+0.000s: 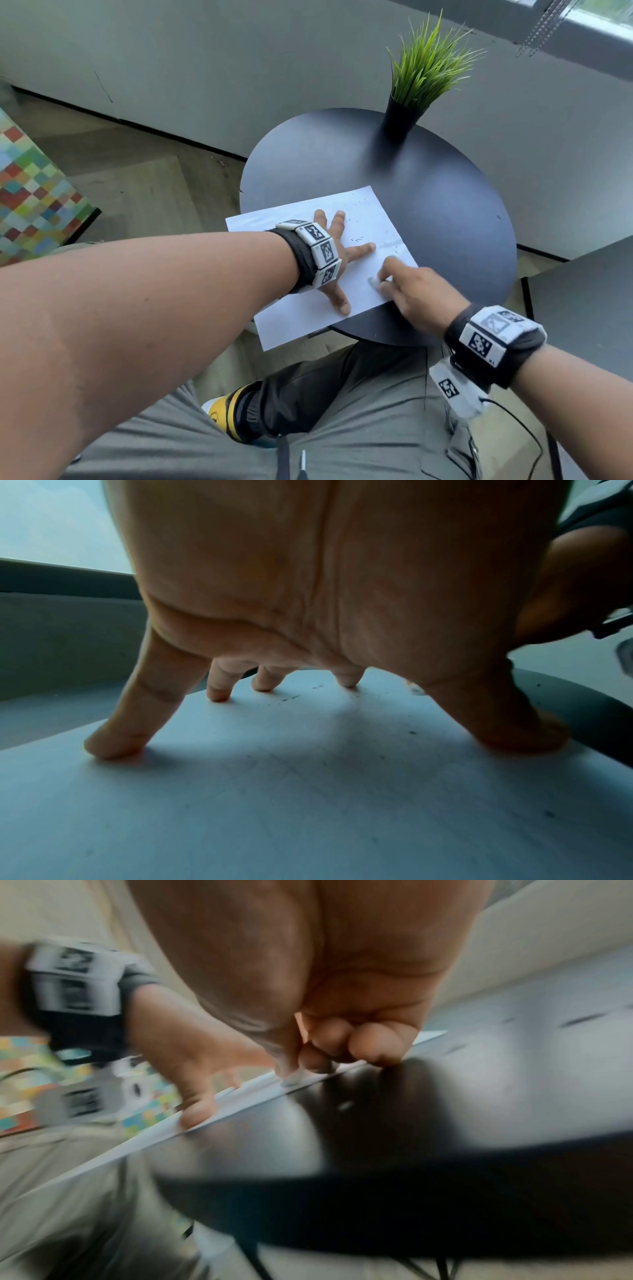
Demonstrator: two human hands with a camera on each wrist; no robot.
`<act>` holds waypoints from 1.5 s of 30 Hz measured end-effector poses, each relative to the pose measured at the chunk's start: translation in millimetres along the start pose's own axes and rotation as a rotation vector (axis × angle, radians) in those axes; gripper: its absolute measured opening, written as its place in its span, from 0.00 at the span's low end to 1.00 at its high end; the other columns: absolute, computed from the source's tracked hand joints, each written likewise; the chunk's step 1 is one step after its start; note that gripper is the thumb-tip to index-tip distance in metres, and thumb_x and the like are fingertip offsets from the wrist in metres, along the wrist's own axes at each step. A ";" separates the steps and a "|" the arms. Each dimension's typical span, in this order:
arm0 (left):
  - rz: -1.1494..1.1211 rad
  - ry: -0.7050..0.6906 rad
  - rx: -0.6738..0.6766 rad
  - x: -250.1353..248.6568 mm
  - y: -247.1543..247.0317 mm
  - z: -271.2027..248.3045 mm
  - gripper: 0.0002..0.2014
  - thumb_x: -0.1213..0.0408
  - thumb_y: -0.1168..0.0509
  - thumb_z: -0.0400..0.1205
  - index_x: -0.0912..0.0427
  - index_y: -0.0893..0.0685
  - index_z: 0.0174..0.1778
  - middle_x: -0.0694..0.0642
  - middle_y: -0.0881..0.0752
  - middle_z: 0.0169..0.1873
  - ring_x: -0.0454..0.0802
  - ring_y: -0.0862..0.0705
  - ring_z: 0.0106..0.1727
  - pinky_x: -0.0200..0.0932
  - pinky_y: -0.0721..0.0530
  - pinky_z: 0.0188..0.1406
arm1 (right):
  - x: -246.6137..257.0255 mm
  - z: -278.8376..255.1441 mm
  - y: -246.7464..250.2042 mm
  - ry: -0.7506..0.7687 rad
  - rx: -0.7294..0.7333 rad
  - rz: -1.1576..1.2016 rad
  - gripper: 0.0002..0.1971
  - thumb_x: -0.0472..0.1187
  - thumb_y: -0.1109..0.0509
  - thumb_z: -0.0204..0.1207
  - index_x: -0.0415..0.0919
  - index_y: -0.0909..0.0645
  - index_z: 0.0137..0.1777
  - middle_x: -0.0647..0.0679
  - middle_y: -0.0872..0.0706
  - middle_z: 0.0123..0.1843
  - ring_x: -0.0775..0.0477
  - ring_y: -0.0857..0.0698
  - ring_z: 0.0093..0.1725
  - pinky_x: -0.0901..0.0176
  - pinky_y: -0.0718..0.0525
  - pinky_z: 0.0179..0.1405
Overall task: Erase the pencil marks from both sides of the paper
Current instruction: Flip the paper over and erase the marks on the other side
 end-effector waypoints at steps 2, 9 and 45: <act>-0.012 0.010 -0.009 -0.4 -1.1 0.9 0.65 0.20 0.29 0.55 0.24 0.67 0.79 0.66 0.72 0.83 0.82 0.65 0.80 0.86 0.39 0.69 | -1.7 -0.3 0.4 -0.023 -0.032 0.007 0.09 0.55 0.41 0.85 0.52 0.32 0.50 0.47 0.16 0.41 0.38 0.19 0.42 0.43 0.17 0.46; 0.001 0.020 -0.018 -1.5 -1.2 4.6 0.65 0.19 0.31 0.55 0.24 0.68 0.79 0.66 0.72 0.83 0.82 0.64 0.80 0.85 0.38 0.69 | -0.9 -0.5 2.8 -0.071 0.000 0.023 0.08 0.55 0.40 0.85 0.52 0.30 0.51 0.48 0.15 0.44 0.40 0.19 0.45 0.46 0.17 0.49; 0.020 0.020 -0.012 -0.5 -2.3 7.0 0.67 0.17 0.32 0.51 0.23 0.70 0.77 0.66 0.73 0.82 0.83 0.66 0.80 0.86 0.42 0.69 | 21.0 -24.1 -19.9 0.114 0.105 -0.052 0.06 0.52 0.41 0.85 0.50 0.30 0.53 0.48 0.14 0.45 0.39 0.18 0.46 0.45 0.19 0.48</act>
Point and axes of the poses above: each hand's wrist, its own z-axis towards the middle knuckle, its own y-axis out of the back of the hand, x = y × z, the point moved 5 cm from there along z, towards the middle knuckle
